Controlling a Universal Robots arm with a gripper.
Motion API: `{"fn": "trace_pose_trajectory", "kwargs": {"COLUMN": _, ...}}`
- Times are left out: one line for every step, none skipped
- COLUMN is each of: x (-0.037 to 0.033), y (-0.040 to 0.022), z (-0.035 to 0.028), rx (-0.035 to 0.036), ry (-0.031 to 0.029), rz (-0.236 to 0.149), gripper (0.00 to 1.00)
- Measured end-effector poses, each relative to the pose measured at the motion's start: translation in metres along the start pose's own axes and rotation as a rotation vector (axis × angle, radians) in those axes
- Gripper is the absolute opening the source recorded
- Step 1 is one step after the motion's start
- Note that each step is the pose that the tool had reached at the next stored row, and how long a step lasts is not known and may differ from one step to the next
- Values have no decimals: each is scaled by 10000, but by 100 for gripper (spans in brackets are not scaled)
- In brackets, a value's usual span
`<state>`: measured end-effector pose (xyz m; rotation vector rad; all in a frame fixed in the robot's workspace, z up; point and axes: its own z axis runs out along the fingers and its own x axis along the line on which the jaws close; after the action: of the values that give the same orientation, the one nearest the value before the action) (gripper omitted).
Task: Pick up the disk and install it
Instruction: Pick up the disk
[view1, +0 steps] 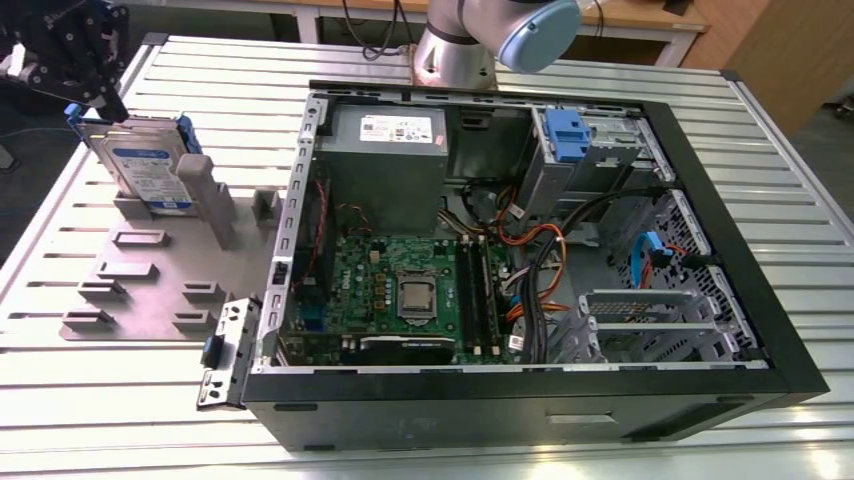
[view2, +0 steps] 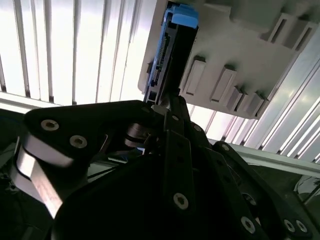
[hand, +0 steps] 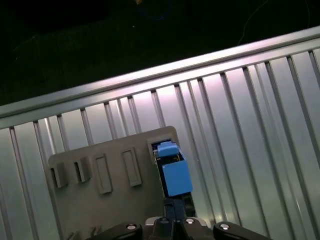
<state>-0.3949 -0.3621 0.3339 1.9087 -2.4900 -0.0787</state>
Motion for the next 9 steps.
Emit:
{"fn": "trace_pose_trajectory", "kwargs": {"x": 0, "y": 0, "z": 0, "rx": -6, "ry": -5, "rz": -120, "gripper": 11}}
{"fn": "trace_pose_trajectory", "kwargs": {"x": -1, "y": 0, "z": -1, "rx": -17, "ry": -25, "rz": -223, "gripper": 11}}
{"fn": "trace_pose_trajectory", "kwargs": {"x": 0, "y": -1, "z": -1, "rx": -29, "ry": -60, "rz": -288, "gripper": 11}}
{"fn": "trace_pose_trajectory", "kwargs": {"x": -1, "y": -2, "z": -1, "rx": -40, "ry": -97, "rz": -328, "gripper": 11}}
{"fn": "trace_pose_trajectory", "kwargs": {"x": -2, "y": -4, "z": 0, "rx": -45, "ry": -123, "rz": -348, "gripper": 11}}
{"fn": "trace_pose_trajectory", "kwargs": {"x": -3, "y": -6, "z": 1, "rx": -43, "ry": -125, "rz": -359, "gripper": 11}}
{"fn": "trace_pose_trajectory", "kwargs": {"x": -4, "y": -12, "z": 0, "rx": -46, "ry": -123, "rz": -373, "gripper": 11}}
{"fn": "trace_pose_trajectory", "kwargs": {"x": -5, "y": -20, "z": 0, "rx": -47, "ry": -123, "rz": -394, "gripper": 11}}
{"fn": "trace_pose_trajectory", "kwargs": {"x": -8, "y": -31, "z": 2, "rx": -48, "ry": -122, "rz": -430, "gripper": 11}}
